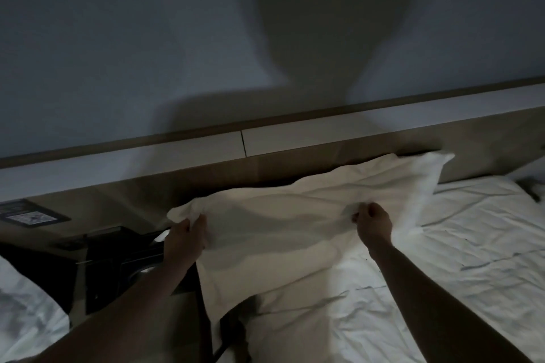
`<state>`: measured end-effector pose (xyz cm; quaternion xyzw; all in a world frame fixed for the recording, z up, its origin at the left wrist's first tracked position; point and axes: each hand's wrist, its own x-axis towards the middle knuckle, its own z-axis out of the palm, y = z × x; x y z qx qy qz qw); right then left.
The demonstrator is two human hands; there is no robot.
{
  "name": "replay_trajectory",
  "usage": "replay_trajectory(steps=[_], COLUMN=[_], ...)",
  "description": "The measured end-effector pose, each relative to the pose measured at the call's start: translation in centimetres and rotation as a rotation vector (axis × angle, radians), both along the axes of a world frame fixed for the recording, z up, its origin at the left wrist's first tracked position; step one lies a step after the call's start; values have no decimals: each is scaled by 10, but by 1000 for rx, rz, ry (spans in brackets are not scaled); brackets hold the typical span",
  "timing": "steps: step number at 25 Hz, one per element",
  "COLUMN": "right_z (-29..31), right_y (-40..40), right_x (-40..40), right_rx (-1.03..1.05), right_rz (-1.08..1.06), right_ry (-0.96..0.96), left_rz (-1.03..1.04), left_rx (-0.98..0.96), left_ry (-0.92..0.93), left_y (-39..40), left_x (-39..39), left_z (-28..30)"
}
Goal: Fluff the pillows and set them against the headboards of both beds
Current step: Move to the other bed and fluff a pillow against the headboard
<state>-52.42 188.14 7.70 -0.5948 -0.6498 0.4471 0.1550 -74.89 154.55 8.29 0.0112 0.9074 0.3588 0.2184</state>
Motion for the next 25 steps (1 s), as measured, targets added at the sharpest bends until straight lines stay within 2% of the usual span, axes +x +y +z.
replay_trajectory(steps=[6, 9, 10, 13, 15, 17, 19, 25], right_z=[-5, 3, 7, 10, 7, 6, 6, 9], right_y=[6, -7, -12, -13, 2, 27, 47, 97], right_x=[-8, -10, -12, -21, -22, -20, -15, 1], right_rx=[-45, 117, 191, 322, 318, 257, 215, 198], right_rz=[17, 24, 34, 223, 359, 419, 449, 417], right_ry=[-81, -83, -47, -72, -190, -296, -403, -576], left_rz=[39, 109, 15, -599, -869, -968, -978, -939], left_rx=[-9, 56, 61, 7, -145, -280, -348, -376], left_ry=[12, 144, 249, 557, 538, 442, 418, 473], left_y=[-3, 2, 5, 21, 37, 55, 67, 72], left_x=[-6, 8, 17, 39, 37, 34, 34, 28], left_z=[12, 28, 33, 33, 21, 14, 9, -1])
